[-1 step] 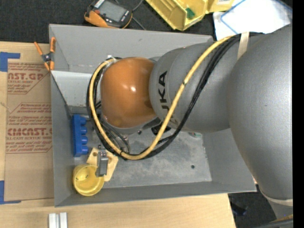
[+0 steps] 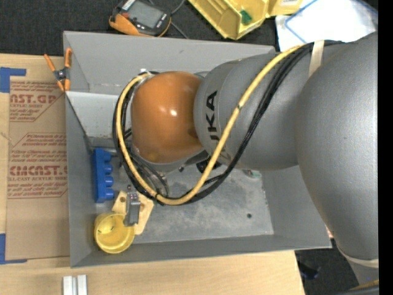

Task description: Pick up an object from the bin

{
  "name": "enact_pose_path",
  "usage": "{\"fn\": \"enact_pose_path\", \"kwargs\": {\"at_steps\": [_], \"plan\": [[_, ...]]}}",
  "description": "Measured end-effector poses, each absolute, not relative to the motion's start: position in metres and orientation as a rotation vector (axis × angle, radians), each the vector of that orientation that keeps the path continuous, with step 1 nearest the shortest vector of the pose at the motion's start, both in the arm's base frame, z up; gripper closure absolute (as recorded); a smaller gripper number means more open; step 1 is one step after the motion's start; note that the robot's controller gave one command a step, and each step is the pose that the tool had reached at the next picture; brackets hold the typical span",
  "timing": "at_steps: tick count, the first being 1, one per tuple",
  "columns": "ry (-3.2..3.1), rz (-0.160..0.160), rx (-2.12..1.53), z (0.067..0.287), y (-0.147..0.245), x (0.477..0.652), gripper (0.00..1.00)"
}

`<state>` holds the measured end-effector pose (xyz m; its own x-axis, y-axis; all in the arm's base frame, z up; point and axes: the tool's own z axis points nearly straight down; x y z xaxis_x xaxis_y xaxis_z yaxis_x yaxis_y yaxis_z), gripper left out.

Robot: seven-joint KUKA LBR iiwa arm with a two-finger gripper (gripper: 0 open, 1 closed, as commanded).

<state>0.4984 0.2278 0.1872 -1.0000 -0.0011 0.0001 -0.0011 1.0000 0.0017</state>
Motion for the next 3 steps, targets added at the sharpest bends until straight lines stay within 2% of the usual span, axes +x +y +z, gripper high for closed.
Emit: {"fn": "enact_pose_path", "kwargs": {"at_steps": [1,3], "plan": [[-3.111,-0.002,0.443,0.098,0.228,0.485,0.0],[-3.055,-0.002,0.754,0.11,0.223,0.482,0.0]]}}
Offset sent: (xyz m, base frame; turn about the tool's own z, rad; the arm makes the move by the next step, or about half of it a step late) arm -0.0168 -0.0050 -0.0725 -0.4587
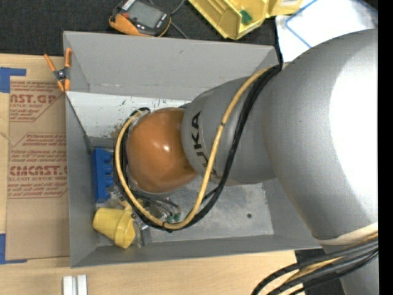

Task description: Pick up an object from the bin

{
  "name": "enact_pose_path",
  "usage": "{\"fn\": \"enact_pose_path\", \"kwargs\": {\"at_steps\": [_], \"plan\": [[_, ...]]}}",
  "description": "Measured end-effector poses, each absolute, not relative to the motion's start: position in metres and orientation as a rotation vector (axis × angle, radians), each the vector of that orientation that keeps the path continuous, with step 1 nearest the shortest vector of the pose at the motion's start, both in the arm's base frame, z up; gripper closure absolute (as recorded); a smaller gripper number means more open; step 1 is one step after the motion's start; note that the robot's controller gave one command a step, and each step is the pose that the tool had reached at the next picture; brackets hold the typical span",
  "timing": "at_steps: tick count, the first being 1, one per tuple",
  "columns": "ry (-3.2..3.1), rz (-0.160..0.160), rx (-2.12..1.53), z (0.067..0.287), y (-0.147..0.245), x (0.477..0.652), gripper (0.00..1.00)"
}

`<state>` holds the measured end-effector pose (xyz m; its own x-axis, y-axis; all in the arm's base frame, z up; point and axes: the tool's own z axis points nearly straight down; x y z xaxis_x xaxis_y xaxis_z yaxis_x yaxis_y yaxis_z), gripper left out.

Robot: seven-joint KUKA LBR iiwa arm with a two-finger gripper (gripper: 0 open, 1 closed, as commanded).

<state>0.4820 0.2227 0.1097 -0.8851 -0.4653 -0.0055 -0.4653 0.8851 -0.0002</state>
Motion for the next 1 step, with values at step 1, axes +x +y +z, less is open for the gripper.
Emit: {"fn": "enact_pose_path", "kwargs": {"at_steps": [1], "plan": [[3.018,0.004,-0.849,0.0698,0.2145,0.4988,0.0]]}}
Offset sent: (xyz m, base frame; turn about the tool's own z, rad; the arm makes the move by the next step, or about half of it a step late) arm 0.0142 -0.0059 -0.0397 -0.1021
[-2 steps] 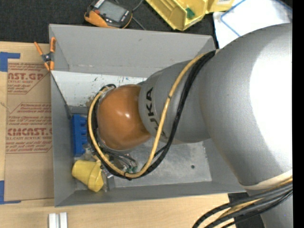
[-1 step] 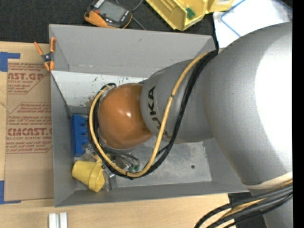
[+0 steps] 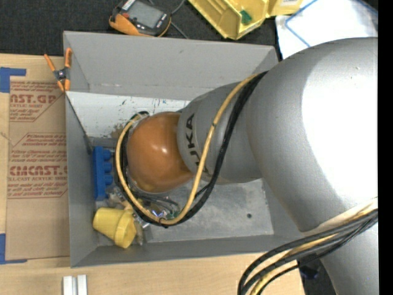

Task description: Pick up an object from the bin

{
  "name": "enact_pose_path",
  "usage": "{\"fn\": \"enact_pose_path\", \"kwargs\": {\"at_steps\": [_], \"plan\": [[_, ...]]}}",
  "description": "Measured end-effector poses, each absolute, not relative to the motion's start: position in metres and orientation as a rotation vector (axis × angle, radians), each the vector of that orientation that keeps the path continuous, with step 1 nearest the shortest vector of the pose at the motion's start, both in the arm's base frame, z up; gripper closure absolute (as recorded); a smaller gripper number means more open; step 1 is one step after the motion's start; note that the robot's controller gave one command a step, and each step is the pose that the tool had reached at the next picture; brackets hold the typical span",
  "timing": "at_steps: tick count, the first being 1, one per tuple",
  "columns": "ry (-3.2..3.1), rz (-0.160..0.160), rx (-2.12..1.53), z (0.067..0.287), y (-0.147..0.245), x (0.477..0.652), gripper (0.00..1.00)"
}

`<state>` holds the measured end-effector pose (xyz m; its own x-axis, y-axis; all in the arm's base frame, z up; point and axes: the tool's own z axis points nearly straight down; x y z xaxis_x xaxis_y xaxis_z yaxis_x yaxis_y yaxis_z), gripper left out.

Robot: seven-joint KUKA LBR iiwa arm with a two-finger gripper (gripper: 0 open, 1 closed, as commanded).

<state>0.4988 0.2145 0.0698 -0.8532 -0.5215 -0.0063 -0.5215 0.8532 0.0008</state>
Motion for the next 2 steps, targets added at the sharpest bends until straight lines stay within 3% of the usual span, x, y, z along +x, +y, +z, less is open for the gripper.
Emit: {"fn": "enact_pose_path", "kwargs": {"at_steps": [1,2], "plan": [[3.003,-0.005,-0.9,0.0699,0.2135,0.4974,1.0],[3.003,-0.005,-0.9,0.07,0.2135,0.4974,1.0]]}}
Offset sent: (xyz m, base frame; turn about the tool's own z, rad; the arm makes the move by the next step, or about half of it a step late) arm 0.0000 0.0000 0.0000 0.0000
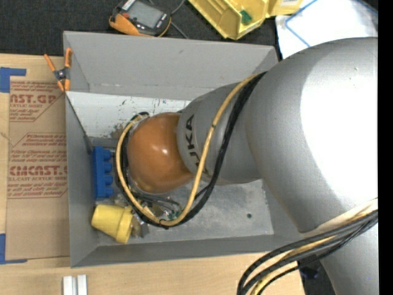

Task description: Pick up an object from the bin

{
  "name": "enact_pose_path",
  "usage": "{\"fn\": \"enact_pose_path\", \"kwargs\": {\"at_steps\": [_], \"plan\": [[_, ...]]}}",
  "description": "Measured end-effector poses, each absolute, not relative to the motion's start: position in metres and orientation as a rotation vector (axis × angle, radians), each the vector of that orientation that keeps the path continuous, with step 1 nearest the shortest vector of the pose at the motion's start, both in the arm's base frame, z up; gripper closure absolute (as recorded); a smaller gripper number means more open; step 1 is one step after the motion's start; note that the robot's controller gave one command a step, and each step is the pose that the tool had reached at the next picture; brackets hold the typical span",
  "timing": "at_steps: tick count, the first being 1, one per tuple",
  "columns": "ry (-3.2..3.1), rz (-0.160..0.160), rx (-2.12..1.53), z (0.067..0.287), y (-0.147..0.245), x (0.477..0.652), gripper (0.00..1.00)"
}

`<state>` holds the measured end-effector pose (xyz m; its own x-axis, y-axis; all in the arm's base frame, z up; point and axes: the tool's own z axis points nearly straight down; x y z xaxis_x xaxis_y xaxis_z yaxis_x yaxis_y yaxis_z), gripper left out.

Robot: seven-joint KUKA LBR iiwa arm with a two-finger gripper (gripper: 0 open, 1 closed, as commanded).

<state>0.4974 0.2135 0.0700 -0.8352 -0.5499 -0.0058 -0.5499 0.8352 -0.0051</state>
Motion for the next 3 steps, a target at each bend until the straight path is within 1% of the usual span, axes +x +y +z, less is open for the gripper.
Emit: {"fn": "enact_pose_path", "kwargs": {"at_steps": [1,3], "plan": [[3.005,-0.002,-0.9,0.095,0.215,0.496,1.0],[3.006,-0.002,-0.901,0.165,0.215,0.495,1.0]]}}
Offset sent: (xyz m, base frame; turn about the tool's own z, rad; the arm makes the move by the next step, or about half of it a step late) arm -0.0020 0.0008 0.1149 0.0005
